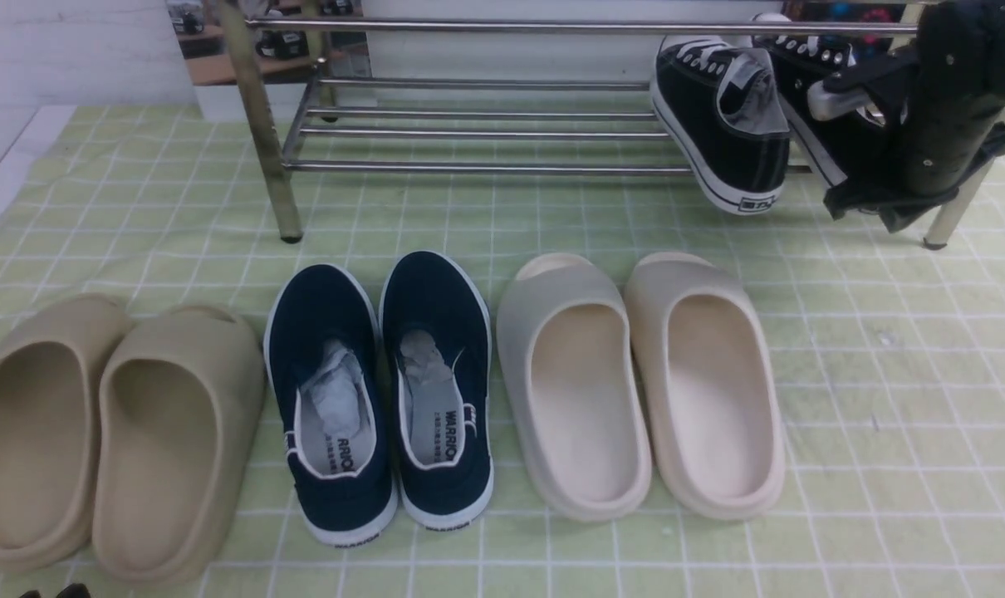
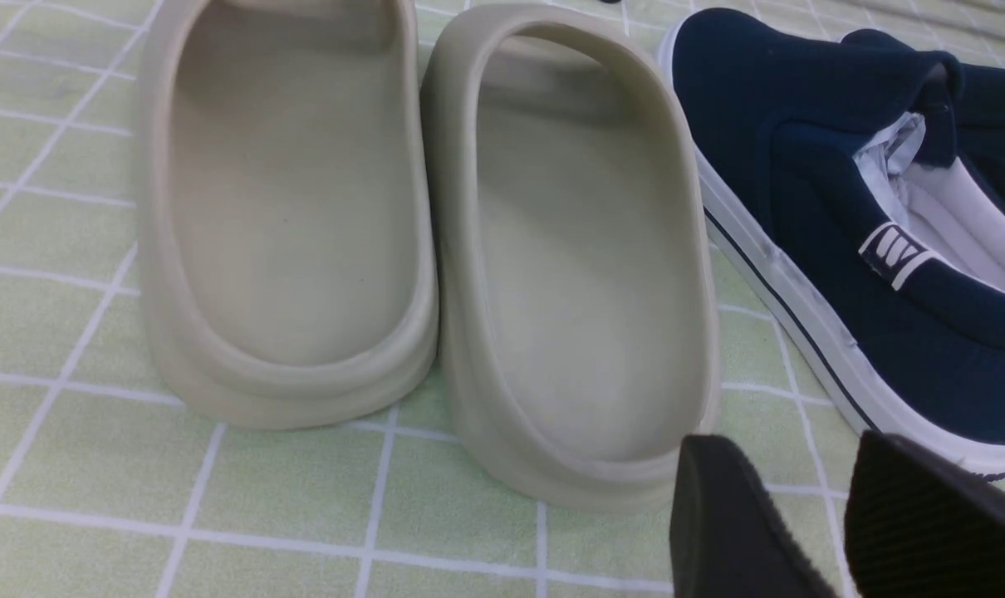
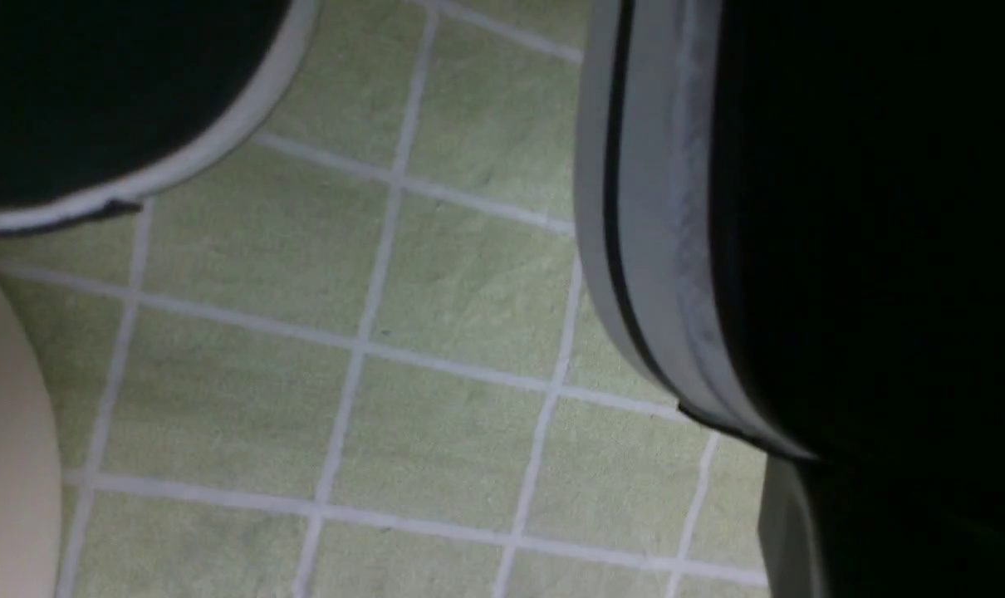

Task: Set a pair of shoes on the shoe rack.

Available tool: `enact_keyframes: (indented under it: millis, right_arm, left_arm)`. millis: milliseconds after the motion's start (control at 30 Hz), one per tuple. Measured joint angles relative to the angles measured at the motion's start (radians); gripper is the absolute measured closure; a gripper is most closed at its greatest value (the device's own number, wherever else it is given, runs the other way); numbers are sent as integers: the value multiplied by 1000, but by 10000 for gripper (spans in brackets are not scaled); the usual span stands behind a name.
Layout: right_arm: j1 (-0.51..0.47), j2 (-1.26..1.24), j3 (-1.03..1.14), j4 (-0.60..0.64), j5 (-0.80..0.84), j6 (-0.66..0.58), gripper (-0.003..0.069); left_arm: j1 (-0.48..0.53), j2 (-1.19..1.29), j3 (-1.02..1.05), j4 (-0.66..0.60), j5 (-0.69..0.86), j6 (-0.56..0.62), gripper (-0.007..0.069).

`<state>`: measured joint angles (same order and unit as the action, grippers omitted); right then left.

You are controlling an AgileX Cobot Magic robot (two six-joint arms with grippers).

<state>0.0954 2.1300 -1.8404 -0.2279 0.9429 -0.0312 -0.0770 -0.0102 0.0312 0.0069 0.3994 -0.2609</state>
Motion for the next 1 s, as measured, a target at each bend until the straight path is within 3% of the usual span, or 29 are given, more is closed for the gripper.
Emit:
enact_keyframes:
  millis: [167, 467, 633, 733, 867, 1000]
  right_arm:
    - [25, 0, 0, -10, -130, -1, 662]
    - [91, -7, 0, -7, -107, -26, 640]
    - [96, -45, -1, -6, -43, -26, 516]
    - [96, -95, -1, -6, -2, 13, 382]
    - [96, -195, -1, -6, 30, 46, 259]
    - [96, -339, -1, -6, 56, 60, 224]
  left_arm:
    - [0, 0, 0, 0, 0, 0, 386]
    - [0, 0, 0, 0, 0, 0, 386]
    - [0, 0, 0, 0, 0, 0, 386]
    - [0, 0, 0, 0, 0, 0, 386]
    - [0, 0, 0, 0, 0, 0, 386]
    - [0, 0, 0, 0, 0, 0, 386]
